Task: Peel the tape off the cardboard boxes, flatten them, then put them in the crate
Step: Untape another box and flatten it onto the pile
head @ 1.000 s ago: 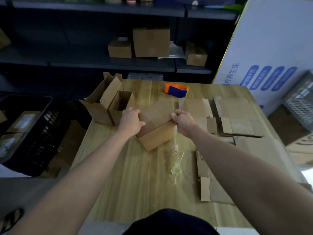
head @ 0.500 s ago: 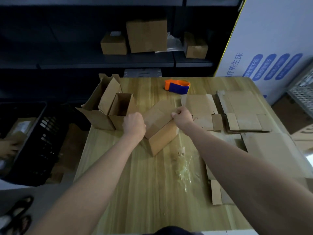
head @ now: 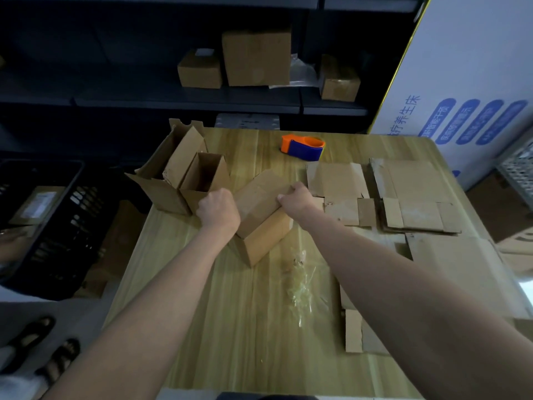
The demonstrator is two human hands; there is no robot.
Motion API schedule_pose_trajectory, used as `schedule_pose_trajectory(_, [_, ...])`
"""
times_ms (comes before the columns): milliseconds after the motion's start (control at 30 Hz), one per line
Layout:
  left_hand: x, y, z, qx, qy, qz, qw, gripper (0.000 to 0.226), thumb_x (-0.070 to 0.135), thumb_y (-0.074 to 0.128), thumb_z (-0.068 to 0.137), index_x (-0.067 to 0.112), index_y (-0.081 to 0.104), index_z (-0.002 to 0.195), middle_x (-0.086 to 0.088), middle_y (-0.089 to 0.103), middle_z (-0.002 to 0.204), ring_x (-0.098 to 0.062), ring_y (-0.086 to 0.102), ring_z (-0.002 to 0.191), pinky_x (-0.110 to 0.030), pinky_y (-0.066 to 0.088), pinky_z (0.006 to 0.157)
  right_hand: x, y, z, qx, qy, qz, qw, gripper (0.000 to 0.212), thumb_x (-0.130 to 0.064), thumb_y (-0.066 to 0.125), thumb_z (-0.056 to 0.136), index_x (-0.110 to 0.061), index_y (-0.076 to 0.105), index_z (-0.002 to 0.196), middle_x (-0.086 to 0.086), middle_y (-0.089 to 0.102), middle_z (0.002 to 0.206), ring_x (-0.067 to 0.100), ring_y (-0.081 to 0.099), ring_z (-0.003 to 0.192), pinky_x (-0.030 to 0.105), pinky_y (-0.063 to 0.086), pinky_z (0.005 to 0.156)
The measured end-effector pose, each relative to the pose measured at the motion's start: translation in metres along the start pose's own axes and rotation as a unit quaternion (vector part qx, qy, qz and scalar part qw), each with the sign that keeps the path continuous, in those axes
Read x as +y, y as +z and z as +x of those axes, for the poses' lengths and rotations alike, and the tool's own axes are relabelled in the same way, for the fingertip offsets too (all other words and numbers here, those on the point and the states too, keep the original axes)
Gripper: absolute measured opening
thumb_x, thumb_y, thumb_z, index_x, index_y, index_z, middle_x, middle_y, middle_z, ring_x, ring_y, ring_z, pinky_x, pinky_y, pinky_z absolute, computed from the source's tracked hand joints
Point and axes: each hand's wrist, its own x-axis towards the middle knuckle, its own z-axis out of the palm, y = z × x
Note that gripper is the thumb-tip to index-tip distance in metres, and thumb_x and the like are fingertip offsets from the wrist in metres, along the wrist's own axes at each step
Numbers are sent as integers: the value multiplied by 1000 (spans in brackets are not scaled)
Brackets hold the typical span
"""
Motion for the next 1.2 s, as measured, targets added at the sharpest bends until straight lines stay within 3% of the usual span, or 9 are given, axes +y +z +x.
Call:
schedule_pose_trajectory(167, [-12, -6, 5, -14, 16, -10, 1000, 13, 12, 62, 90, 1, 62, 97, -15, 66, 99, -30, 64, 94, -34, 52, 75, -3, 0, -14, 68, 51, 121, 989, 40, -17, 50, 95, -2, 42, 132, 10, 53, 109, 21, 52, 96, 32, 48, 79])
schedule_pose_trajectory(233, [-17, -13, 8, -4, 41, -7, 999, 17, 17, 65, 88, 3, 61, 97, -15, 64, 100, -31, 62, 94, -38, 53, 77, -8, -2, -14, 87, 30, 19, 996, 33, -10, 52, 94, -3, 44, 125, 9, 55, 107, 22, 55, 99, 28, 49, 77])
schedule_pose_trajectory(400, [-23, -38, 17, 105, 172, -67, 977, 27, 18, 65, 87, 4, 62, 110, -14, 59, 109, -29, 55, 102, -38, 47, 85, -29, -11, -31, 185, 19, 186, 965, 26, -19, 44, 95, -2, 59, 108, -1, 50, 74, 22, 52, 85, 36, 47, 79])
schedule_pose_trajectory(600, [2, -38, 5, 137, 335, -103, 927, 19, 14, 58, 91, 5, 68, 104, -10, 61, 106, -25, 53, 101, -34, 44, 86, -8, -37, -77, 363, 35, 223, 904, 20, -18, 39, 94, -10, 57, 92, 6, 56, 87, 22, 51, 81, 31, 40, 70])
schedule_pose_trajectory(700, [22, -26, -13, 115, 392, -109, 906, 16, 14, 58, 92, 5, 70, 96, -10, 63, 102, -24, 53, 99, -34, 42, 92, 21, -55, -107, 430, 70, 235, 869, 25, -17, 37, 94, -5, 58, 89, 6, 52, 78, 22, 48, 76, 30, 35, 61])
schedule_pose_trajectory(833, [53, -8, -54, 60, 459, -125, 878, 14, 16, 61, 90, 5, 70, 91, -10, 64, 100, -25, 52, 103, -33, 42, 92, 60, -79, -150, 481, 129, 249, 831, 37, -21, 33, 96, 2, 57, 114, 18, 57, 96, 31, 54, 86, 39, 46, 80])
schedule_pose_trajectory(900, [68, 0, -76, 33, 487, -127, 864, 13, 18, 62, 89, 7, 68, 90, -8, 63, 99, -22, 51, 102, -31, 44, 86, 82, -90, -170, 500, 146, 273, 809, 32, -23, 34, 97, -5, 59, 108, 9, 55, 89, 26, 54, 86, 41, 47, 82])
schedule_pose_trajectory(1067, [97, 18, -126, -57, 515, -113, 848, 12, 18, 63, 88, 6, 67, 87, -9, 60, 103, -23, 47, 104, -31, 40, 87, 138, -112, -214, 535, 175, 293, 773, 28, -15, 37, 94, -15, 48, 68, 1, 47, 71, 20, 46, 66, 30, 38, 54])
schedule_pose_trajectory(1200, [113, 23, -152, -64, 537, -121, 833, 12, 19, 63, 88, 8, 66, 87, -8, 58, 104, -22, 48, 105, -32, 42, 90, 166, -122, -238, 539, 183, 318, 758, 26, -16, 39, 95, -17, 46, 70, 1, 46, 72, 17, 49, 64, 32, 45, 62])
